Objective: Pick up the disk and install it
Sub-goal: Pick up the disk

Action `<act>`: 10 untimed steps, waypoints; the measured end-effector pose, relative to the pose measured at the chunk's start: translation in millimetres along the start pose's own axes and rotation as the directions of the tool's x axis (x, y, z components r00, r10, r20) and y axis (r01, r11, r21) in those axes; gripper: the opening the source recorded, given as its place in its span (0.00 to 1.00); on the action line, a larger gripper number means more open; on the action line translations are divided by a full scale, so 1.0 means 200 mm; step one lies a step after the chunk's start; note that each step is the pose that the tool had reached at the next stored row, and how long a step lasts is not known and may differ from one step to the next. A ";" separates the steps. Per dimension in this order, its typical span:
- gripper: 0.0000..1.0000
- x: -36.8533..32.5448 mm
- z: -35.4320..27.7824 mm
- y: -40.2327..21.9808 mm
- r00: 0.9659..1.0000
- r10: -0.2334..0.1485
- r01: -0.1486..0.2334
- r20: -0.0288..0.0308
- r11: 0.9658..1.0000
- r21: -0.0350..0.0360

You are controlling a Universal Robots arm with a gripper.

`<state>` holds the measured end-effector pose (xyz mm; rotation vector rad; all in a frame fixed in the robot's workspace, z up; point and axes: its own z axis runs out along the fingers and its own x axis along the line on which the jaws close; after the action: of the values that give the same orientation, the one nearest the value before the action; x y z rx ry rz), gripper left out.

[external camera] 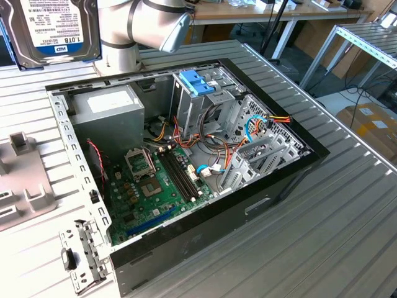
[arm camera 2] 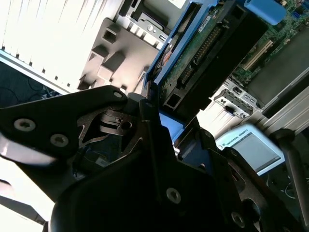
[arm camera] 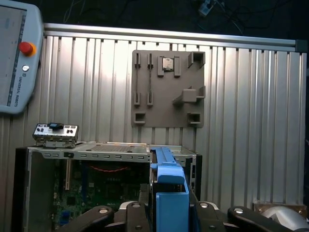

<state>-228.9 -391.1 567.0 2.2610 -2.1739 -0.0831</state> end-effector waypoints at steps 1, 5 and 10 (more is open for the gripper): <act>0.37 0.006 0.000 0.000 1.000 0.000 0.000 0.000 1.000 0.000; 0.37 0.031 0.003 -0.001 1.000 0.000 0.000 0.000 1.000 0.000; 0.37 0.064 0.006 -0.001 1.000 0.000 0.000 0.000 1.000 0.000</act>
<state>-228.1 -403.8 565.5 2.2610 -2.1739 -0.0831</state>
